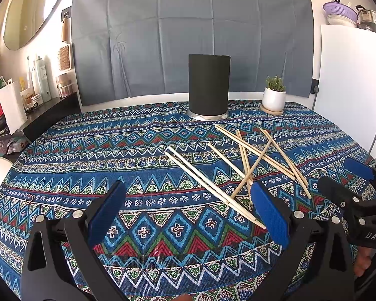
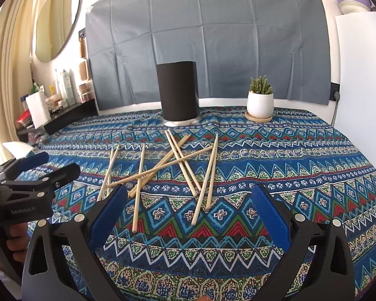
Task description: Organize utensils
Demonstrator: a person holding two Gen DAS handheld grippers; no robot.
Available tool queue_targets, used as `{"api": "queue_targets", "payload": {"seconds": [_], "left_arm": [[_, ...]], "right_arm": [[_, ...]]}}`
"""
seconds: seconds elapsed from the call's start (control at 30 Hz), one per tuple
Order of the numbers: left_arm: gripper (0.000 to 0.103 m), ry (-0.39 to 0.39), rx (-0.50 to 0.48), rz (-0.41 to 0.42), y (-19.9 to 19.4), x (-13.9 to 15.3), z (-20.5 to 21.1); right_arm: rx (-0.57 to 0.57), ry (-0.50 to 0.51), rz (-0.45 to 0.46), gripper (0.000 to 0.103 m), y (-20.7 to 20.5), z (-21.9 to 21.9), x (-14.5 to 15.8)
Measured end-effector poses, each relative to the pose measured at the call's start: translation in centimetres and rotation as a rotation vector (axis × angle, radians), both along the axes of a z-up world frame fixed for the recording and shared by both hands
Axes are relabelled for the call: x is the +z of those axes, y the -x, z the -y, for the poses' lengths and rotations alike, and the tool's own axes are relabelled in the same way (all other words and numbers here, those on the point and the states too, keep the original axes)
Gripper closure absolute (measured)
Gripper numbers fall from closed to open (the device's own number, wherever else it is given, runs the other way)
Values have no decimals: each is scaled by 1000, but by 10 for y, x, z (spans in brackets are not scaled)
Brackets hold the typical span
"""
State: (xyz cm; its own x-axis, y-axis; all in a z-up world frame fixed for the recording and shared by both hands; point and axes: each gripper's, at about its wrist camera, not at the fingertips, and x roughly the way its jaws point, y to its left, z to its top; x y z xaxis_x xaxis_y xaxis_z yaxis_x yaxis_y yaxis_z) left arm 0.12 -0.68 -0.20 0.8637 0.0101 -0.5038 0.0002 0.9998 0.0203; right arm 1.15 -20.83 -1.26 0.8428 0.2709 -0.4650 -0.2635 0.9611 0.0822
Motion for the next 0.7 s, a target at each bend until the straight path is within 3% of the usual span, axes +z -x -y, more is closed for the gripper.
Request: {"api": "queue_targets", "payload": {"seconds": [0.7], "left_arm": [[6, 3, 6, -16, -4, -3, -3]], "right_arm": [[0, 6, -5, 8, -2, -1, 1]]}}
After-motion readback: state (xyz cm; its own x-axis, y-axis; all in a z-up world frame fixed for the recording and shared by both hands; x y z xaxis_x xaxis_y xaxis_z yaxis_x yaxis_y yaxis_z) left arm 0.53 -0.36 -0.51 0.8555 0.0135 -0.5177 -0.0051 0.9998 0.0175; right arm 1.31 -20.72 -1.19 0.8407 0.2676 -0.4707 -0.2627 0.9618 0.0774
